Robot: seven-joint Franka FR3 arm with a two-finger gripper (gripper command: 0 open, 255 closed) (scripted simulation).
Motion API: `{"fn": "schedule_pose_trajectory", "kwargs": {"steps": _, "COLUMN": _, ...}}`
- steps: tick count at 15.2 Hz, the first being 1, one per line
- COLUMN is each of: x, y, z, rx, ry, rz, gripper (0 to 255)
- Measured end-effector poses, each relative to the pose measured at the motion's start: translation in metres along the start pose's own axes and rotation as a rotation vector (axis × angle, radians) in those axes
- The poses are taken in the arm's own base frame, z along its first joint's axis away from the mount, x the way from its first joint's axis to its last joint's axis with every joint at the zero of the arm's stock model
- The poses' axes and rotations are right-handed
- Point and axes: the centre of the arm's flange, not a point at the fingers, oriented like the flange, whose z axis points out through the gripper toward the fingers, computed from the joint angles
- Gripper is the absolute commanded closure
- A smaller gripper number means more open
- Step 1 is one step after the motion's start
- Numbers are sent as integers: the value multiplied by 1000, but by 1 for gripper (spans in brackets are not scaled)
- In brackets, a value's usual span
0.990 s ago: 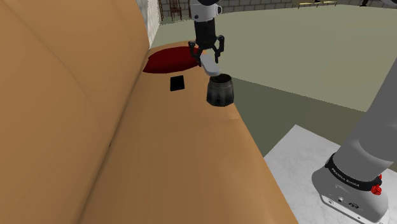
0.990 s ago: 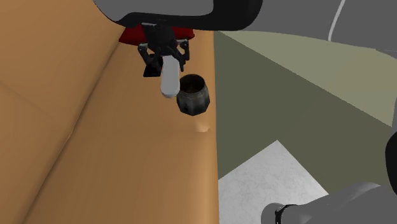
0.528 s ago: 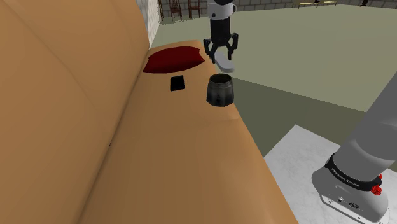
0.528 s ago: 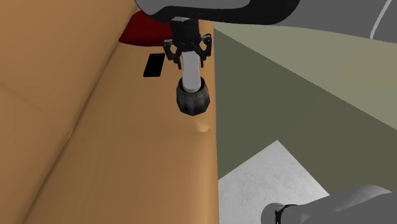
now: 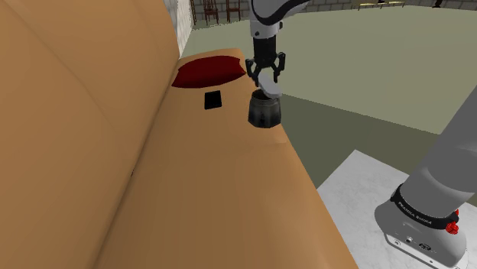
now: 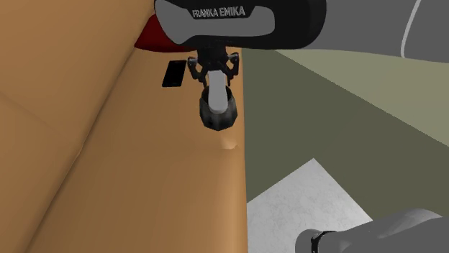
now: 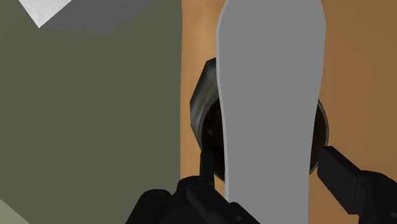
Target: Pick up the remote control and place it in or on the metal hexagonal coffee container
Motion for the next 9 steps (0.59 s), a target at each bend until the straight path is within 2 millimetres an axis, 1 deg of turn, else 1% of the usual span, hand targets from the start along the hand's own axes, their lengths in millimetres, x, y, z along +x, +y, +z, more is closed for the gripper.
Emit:
{"fn": "schedule_pose_trajectory", "kwargs": {"steps": 5, "x": 0, "y": -1, "z": 27, "rx": 0, "ry": 0, "rz": 0, "gripper": 255}}
{"fn": "schedule_pose_trajectory", "kwargs": {"steps": 9, "x": 0, "y": -2, "z": 29, "rx": 1, "ry": 2, "rz": 0, "gripper": 255}}
